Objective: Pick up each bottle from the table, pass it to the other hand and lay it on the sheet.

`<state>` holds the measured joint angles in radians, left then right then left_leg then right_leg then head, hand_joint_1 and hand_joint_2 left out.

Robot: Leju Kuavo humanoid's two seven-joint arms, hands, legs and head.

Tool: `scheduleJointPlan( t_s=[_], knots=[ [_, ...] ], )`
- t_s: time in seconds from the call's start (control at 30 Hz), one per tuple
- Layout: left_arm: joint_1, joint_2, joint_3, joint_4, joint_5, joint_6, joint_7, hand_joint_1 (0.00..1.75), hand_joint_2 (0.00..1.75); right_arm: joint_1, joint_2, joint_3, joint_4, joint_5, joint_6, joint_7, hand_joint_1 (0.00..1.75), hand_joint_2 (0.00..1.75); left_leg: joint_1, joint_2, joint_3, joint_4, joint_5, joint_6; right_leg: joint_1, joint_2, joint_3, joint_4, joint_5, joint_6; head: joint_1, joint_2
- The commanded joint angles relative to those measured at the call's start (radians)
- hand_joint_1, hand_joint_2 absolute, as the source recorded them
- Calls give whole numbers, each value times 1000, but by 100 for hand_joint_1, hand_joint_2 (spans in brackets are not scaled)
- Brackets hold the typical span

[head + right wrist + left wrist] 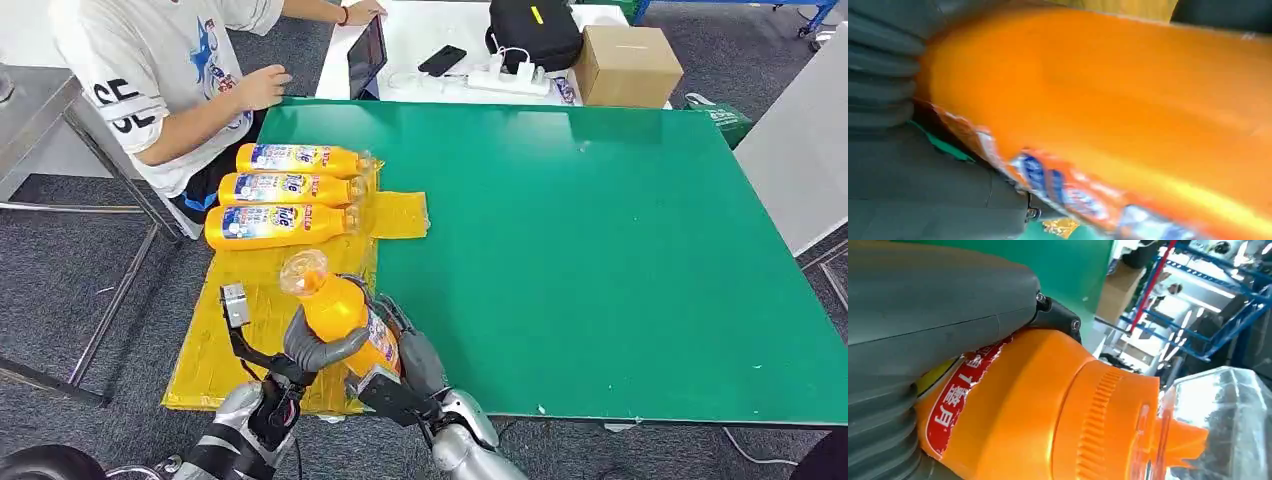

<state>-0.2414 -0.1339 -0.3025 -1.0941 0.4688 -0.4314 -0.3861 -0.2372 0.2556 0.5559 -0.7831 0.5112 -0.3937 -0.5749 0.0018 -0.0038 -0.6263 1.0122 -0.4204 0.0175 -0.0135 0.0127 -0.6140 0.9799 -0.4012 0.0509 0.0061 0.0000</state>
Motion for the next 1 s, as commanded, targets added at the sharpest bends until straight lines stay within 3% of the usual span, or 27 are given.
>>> scheduleJointPlan(
  t_s=[0.03, 0.07, 0.23, 0.3, 0.33, 0.43, 0.47, 0.5, 0.57, 0.6, 0.93, 1.0],
  knots=[
    [-34, -39, 141, -85, -44, 170, -22, 175, 175, 54, -48, -112, -209, -35, -11, 2, 0, 0, 1, -2, 1, 1, -1, 0, 1, -2, 2, 0, -1, -1, 0, 0],
    [-46, -37, 168, -106, -121, 263, -87, 175, 175, 66, -51, -115, -248, -43, -12, -6, 0, 0, 1, -2, 3, 1, -2, -1, 1, -3, 4, 0, -2, -2, 0, 0],
    [-75, -34, 223, -132, -185, 337, -106, 175, 175, 88, -56, -115, -323, -61, -3, -8, 0, 0, 2, -1, 0, 1, -1, -1, 2, -2, 1, 0, -1, -1, 0, 0],
    [-91, -21, 239, -151, -359, 500, -208, 175, 175, 102, -58, -115, -370, -83, -19, -47, 0, 0, 1, -1, 1, 1, -1, -1, 1, -2, 2, 0, -1, -1, 0, 0],
    [-98, -17, 253, -156, -360, 497, -204, 175, 175, 109, -63, -110, -397, -84, -16, -44, 0, 0, 2, -2, 3, 1, -2, -1, 2, -3, 4, 0, -2, -2, 0, 0],
    [-153, 12, 291, -137, -643, 784, -260, 175, 175, 131, -59, -109, -534, -127, -50, -81, 0, 0, 2, -1, 1, 2, -2, -1, 2, -2, 1, 1, -2, -2, 0, 0],
    [-162, 16, 305, -126, -663, 795, -261, 175, 175, 137, -61, -105, -570, -135, -64, -93, 0, 0, 0, -1, -2, 1, 0, 0, 0, -2, -1, 1, 0, -1, 0, 0],
    [-182, 36, 296, -81, -832, 928, -265, 175, 175, 145, -55, -109, -623, -162, -107, -118, 0, 0, 1, -2, 0, 2, -1, -1, 1, -3, 1, 2, -2, -2, 1, 0],
    [-199, 42, 306, -31, -860, 916, -267, 175, 175, 152, -56, -109, -679, -169, -138, -119, 0, 0, 1, -1, 1, 1, -1, -1, 1, -2, 1, 2, -1, -2, 0, 0],
    [-218, 84, 244, 32, -987, 895, -216, 175, 175, 159, -59, -108, -734, -180, -190, -123, 0, 0, 0, -2, 0, 0, 0, -1, 0, -2, 0, 1, -1, -1, 0, 0],
    [-225, 77, 247, 62, -992, 899, -226, 175, 175, 161, -70, -108, -741, -187, -192, -123, 0, 0, 0, -2, 2, -1, 0, -1, 1, -3, 2, 0, -1, -1, 0, 0],
    [-240, 123, 177, 117, -1134, 865, -168, 175, 175, 156, -90, -90, -780, -228, -261, -123, 0, 0, 1, -3, 2, 0, -1, -1, 1, -4, 3, 0, -1, -2, 0, 0]
  ],
)
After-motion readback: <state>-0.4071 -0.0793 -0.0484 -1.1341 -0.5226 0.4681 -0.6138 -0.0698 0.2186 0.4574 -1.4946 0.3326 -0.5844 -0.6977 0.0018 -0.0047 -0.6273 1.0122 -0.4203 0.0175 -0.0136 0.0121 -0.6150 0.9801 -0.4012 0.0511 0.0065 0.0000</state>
